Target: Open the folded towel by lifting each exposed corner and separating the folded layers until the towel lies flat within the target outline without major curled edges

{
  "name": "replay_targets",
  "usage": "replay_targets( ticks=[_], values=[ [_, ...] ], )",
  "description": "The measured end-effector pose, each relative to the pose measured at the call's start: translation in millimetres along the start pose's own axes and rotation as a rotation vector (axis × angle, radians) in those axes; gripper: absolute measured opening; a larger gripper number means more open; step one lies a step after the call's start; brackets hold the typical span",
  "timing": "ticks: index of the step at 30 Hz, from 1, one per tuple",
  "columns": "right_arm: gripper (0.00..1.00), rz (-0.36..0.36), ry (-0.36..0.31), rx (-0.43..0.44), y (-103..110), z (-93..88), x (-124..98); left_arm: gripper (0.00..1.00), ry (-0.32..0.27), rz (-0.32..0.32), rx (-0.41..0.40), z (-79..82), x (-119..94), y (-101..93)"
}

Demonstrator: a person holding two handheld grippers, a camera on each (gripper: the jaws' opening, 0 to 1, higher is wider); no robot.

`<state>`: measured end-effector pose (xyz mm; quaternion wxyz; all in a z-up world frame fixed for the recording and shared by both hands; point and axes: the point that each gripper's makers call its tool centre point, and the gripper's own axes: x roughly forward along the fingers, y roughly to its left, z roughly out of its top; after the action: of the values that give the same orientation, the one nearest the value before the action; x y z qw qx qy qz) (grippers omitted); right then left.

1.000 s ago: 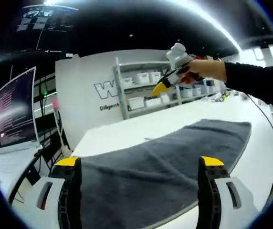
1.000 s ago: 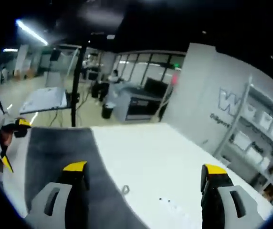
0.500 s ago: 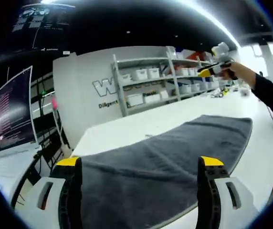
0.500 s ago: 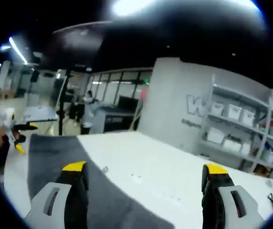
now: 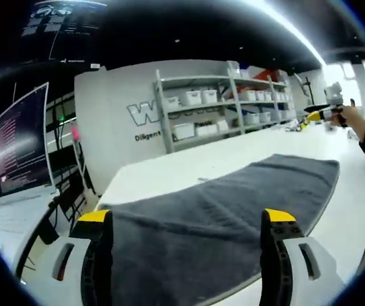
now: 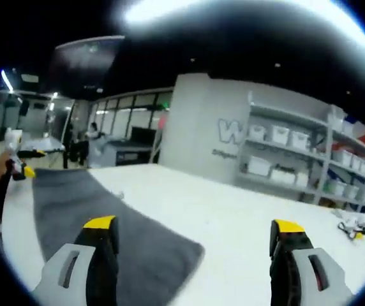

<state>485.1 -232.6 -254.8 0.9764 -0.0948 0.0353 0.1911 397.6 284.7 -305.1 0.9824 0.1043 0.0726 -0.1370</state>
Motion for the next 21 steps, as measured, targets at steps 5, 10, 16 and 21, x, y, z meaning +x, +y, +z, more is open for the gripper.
replay_targets(
  ticks=[5,10,16,21],
  values=[
    [0.97,-0.031,0.014,0.043,-15,-15.1,-8,0.93,0.029,-0.003,0.023,-7.2,6,-4.2],
    [0.93,-0.057,-0.034,0.072,-22,-10.8,-28,0.91,0.038,0.015,0.014,-9.9,6,-3.4],
    [0.92,-0.065,-0.027,0.072,-40,-4.1,-29,0.89,0.010,0.056,-0.007,12.8,10,16.5],
    [0.92,-0.051,-0.042,0.069,-44,14.9,-22,0.85,0.051,0.045,-0.041,18.8,30,35.9]
  ],
)
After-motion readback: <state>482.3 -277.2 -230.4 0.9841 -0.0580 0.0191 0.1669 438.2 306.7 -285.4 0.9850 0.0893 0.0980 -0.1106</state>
